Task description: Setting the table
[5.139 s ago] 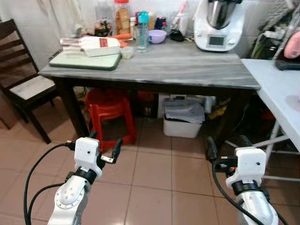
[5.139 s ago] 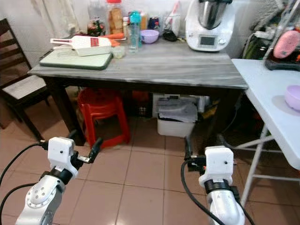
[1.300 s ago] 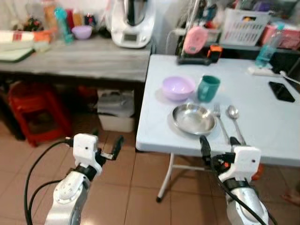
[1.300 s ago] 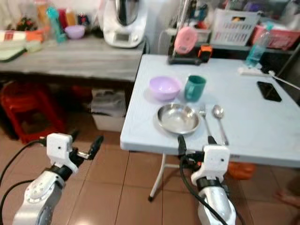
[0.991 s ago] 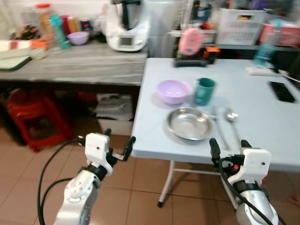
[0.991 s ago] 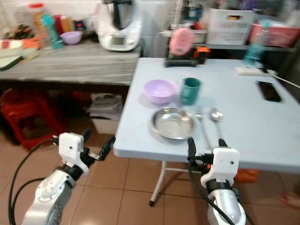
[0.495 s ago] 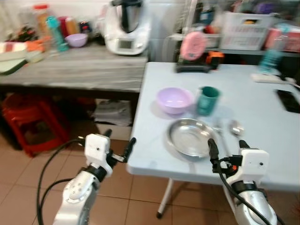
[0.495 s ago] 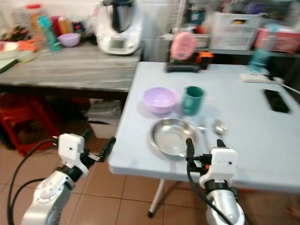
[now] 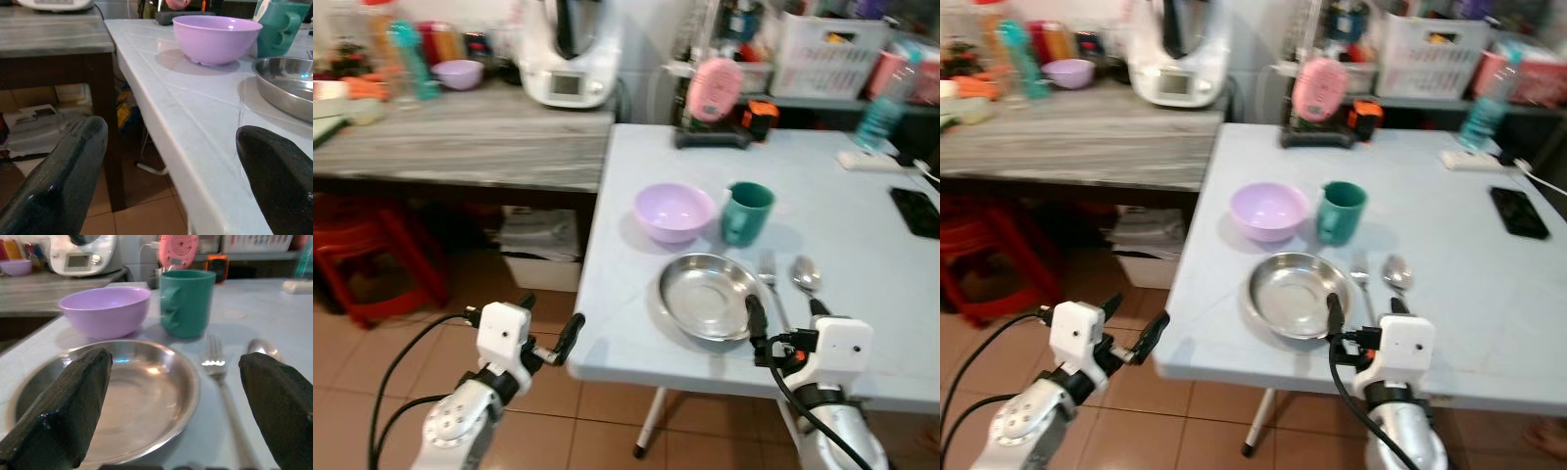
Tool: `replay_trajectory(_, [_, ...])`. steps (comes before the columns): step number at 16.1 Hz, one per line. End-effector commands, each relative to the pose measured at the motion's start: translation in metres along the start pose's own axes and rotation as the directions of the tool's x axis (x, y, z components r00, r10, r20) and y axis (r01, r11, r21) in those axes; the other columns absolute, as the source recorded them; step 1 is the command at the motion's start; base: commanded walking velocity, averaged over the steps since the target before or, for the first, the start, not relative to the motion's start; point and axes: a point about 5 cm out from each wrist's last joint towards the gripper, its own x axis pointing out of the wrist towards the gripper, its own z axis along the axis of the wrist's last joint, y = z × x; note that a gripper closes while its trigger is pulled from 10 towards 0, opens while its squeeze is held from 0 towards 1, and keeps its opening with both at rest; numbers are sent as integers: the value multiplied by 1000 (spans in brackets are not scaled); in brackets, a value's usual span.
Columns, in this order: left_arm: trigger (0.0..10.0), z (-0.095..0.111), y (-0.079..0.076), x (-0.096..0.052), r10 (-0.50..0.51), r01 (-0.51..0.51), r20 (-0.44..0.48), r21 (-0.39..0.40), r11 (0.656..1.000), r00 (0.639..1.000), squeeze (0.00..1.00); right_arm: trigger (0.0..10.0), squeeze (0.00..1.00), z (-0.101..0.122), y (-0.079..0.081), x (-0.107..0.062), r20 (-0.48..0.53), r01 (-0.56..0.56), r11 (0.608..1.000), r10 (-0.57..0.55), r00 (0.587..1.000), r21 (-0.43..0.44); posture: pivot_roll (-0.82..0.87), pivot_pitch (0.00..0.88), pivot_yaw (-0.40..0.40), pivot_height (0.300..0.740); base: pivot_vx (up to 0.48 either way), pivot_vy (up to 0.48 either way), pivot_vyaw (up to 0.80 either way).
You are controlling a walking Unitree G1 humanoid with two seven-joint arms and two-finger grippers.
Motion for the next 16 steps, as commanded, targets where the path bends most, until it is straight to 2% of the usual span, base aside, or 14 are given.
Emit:
replay_trajectory(1, [10000,0,-2,0,-30,30,-1,0,1000,1000,0,10000,0,0,-7,-1,-11,29,999,-29,1000,18,43,0,-3,740,0,0,0])
replay_trajectory(3, [10000,-1,-2,-4,-45,45,-3,5,999,999,0,10000,0,0,-10,0,-14,38,999,-37,999,21,40,0,2,740,0,0,0])
replay_trajectory(4, [10000,-1,-4,-7,-88,88,-8,28,996,996,0,10000,0,-3,-10,-1,-39,36,999,-35,999,39,36,0,11,740,0,0,0])
replay_trajectory(6, [10000,-1,-4,-10,-119,119,-11,23,993,993,0,10000,0,-8,-14,-1,-75,61,993,-54,996,99,34,0,14,740,0,0,0])
replay_trajectory(9, [10000,0,-6,-11,-167,167,-4,18,986,986,0,10000,0,-6,-20,1,-80,61,993,-53,995,105,29,0,14,740,0,0,0])
replay_trajectory(10, [10000,0,-7,-11,-184,184,-2,17,983,983,0,10000,0,-6,-20,3,-89,54,991,-43,995,121,25,0,11,740,0,0,0])
replay_trajectory(11, [10000,-1,-8,-11,-195,195,-1,16,981,981,0,10000,0,-9,-18,6,-128,41,983,-19,992,177,23,0,8,740,0,0,0])
replay_trajectory(15, [10000,-6,-8,-9,-187,187,0,4,982,982,0,10000,0,-5,-17,18,-140,0,973,33,990,229,27,0,6,740,0,0,0])
replay_trajectory(16, [10000,-6,-8,-9,-189,189,-1,4,982,982,0,10000,0,-6,-16,21,-158,-13,964,56,986,266,27,0,6,740,0,0,0])
